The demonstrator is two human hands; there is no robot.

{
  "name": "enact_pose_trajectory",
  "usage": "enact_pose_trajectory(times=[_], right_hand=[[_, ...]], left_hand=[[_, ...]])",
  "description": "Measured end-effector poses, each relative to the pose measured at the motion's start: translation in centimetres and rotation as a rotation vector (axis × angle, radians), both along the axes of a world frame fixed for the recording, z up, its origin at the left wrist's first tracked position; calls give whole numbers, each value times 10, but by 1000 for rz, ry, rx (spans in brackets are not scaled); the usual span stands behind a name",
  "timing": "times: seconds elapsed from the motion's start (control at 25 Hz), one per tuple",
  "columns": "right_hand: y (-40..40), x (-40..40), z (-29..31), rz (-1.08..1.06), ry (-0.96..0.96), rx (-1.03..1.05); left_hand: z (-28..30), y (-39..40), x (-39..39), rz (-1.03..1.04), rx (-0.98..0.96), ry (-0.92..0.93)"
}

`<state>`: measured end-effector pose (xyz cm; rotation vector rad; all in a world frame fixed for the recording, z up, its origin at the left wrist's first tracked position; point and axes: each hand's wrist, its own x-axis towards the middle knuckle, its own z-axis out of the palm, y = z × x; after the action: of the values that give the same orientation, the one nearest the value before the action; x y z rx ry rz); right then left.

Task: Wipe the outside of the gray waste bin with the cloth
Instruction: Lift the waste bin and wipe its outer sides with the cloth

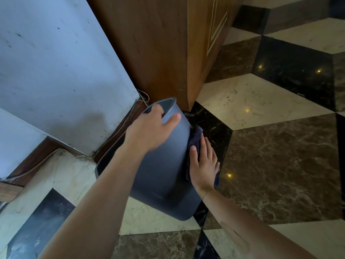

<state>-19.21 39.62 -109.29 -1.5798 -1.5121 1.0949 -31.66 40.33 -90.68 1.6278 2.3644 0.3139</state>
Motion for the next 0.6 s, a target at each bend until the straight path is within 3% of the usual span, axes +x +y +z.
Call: enact_pose_trajectory(times=[0.16,0.28,0.6], right_hand=[[-10,-1,-9,-100,23,41],[-9,0,-15,-128,35,44],[-20,-10,-8,-245,80,99]], left_hand=[[-15,64,29,100,-164,-16],[-22,84,46,137,-100,159],[-24,68,40,-6,10,134]])
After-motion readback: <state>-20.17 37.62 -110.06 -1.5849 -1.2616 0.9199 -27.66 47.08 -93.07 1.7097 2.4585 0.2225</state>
